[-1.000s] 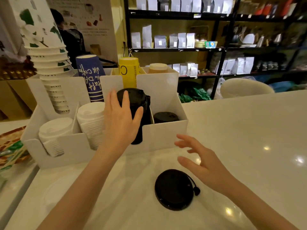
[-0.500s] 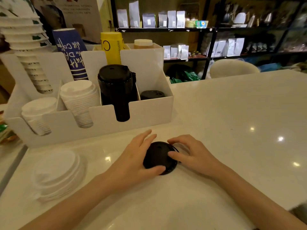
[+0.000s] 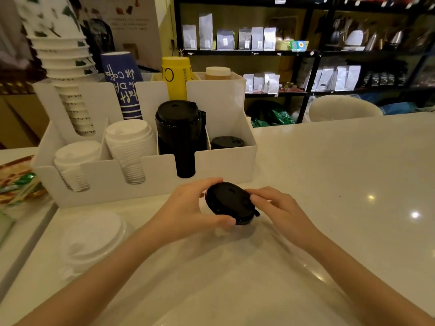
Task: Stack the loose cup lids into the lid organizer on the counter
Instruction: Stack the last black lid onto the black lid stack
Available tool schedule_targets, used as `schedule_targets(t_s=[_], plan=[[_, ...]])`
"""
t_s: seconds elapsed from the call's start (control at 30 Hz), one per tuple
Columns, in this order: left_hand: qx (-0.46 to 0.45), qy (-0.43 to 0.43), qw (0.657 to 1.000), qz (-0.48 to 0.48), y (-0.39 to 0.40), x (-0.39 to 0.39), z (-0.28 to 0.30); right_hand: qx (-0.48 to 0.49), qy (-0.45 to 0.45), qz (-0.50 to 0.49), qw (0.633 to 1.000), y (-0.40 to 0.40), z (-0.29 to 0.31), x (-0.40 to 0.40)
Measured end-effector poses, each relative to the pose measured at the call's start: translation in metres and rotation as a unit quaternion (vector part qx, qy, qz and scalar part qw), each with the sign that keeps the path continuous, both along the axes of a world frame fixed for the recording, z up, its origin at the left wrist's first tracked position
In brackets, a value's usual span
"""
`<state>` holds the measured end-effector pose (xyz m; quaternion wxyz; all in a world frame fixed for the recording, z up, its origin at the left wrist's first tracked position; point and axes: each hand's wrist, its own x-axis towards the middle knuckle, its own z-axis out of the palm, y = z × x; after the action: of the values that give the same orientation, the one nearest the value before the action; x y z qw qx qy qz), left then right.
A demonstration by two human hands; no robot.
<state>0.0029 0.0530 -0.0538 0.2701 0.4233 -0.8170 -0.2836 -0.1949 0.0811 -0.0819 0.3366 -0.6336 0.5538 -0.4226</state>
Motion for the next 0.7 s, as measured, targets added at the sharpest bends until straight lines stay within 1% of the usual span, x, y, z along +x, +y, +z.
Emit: schedule_targets(t_s=[0.17, 0.33, 0.43, 0.57, 0.7], plan=[[-0.039, 0.039, 0.998, 0.017, -0.015, 0.004, 0.038, -0.032, -0.038, -0.003, 0.999, -0.019, 0.03, 0.008], [-0.051, 0.091, 0.994, 0.031, -0.034, 0.014, 0.067, -0.07, -0.064, 0.0, 0.996, -0.043, 0.065, 0.019], [-0.059, 0.137, 0.987, 0.057, -0.043, 0.019, 0.079, -0.098, -0.093, 0.005, 0.991, -0.059, 0.081, 0.027], [-0.084, 0.18, 0.977, 0.081, -0.057, 0.024, 0.091, -0.138, -0.15, -0.021, 0.979, -0.076, 0.096, 0.044], [-0.113, 0.215, 0.963, 0.117, -0.073, 0.03, 0.092, -0.168, -0.172, -0.008, 0.971, -0.097, 0.103, 0.062]])
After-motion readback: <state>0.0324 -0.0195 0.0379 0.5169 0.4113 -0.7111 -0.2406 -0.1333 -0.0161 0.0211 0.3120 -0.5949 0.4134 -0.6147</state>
